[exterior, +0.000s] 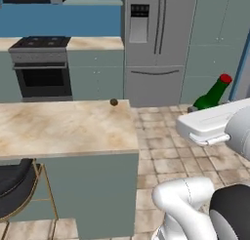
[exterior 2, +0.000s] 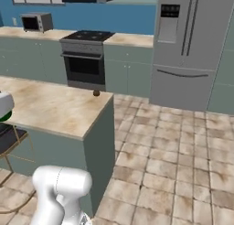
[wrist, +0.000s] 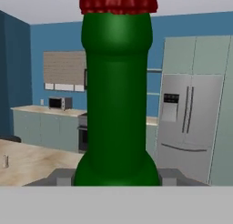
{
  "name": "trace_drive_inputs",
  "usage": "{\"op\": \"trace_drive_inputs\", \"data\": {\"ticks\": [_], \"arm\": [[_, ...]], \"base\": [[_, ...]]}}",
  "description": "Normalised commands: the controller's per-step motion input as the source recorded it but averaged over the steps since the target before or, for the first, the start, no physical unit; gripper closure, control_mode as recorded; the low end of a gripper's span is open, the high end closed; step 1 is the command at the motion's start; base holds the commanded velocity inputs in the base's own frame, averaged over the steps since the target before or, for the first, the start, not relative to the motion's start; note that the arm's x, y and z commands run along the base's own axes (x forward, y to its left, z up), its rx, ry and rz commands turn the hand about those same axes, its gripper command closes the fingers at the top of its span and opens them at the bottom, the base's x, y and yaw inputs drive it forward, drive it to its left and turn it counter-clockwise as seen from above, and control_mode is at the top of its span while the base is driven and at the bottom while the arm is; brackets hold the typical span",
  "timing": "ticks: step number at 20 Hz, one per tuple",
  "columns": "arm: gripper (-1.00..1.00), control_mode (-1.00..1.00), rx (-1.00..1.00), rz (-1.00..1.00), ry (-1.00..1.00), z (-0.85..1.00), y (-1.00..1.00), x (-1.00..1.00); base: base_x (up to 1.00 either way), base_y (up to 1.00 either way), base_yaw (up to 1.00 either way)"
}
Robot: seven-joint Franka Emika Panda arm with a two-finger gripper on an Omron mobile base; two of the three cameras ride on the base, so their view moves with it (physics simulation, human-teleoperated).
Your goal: Open the cabinet directly in front. Then move the beer and the cup to the dining counter with the candle on it.
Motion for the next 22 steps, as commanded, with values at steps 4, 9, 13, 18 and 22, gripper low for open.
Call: {"op": "trace_drive_inputs", "data": {"ticks": [4,9,13,18,22], "arm": [[1.0,1.0,0.0,0.0,0.0,0.0,0.0,0.0],[1.0,1.0,0.0,0.0,0.0,0.0,0.0,0.0],[1.0,1.0,0.0,0.0,0.0,0.0,0.0,0.0],[1.0,1.0,0.0,0.0,0.0,0.0,0.0,0.0],[1.0,1.0,0.0,0.0,0.0,0.0,0.0,0.0]], "base": [[0.38,0.77,0.0],[0.0,0.42,0.0],[0.02,0.0,0.0],[0.18,0.0,0.03],[0.31,0.0,0.09]]}}
